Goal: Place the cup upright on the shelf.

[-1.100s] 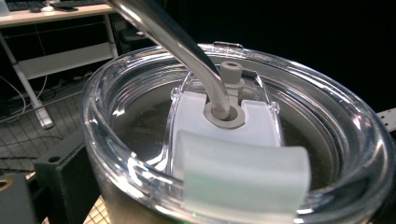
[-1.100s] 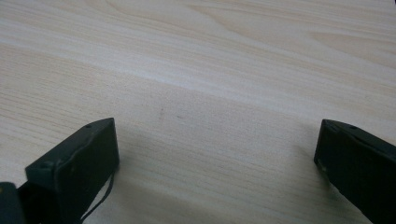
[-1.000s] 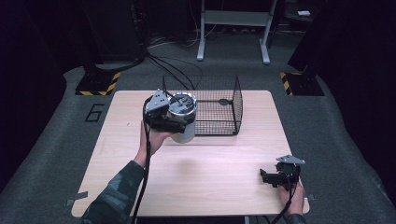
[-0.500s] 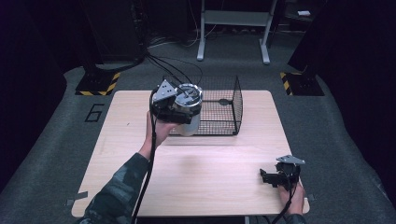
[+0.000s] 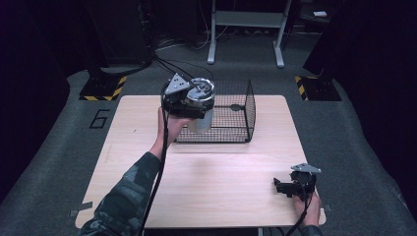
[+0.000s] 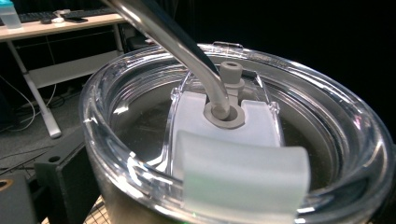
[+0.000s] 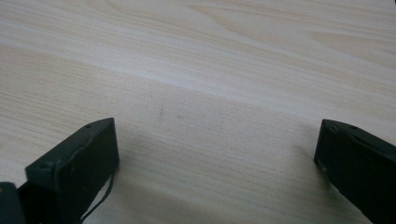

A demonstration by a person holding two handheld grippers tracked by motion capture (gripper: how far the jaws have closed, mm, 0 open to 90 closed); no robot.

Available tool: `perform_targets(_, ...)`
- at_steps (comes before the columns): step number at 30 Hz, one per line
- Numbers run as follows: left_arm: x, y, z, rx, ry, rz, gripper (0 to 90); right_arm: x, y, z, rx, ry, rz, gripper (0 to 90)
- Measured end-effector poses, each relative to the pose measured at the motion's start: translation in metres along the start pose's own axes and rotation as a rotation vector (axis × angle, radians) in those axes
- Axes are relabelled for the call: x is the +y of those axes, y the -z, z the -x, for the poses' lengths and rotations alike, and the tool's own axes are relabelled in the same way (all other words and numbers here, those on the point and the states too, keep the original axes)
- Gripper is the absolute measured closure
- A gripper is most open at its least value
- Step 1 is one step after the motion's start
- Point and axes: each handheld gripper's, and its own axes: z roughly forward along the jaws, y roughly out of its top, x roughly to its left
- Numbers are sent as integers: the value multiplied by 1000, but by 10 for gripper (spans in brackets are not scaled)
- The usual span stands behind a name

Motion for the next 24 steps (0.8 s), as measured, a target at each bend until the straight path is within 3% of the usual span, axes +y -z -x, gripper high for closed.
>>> perform_targets(11,6,-19,-11,24,26,-11,28,0,0,0,0,0,0,0)
perform_targets(24,1,-45,-22,72,65,-27,28,0,0,-1,-1,-8,1,0)
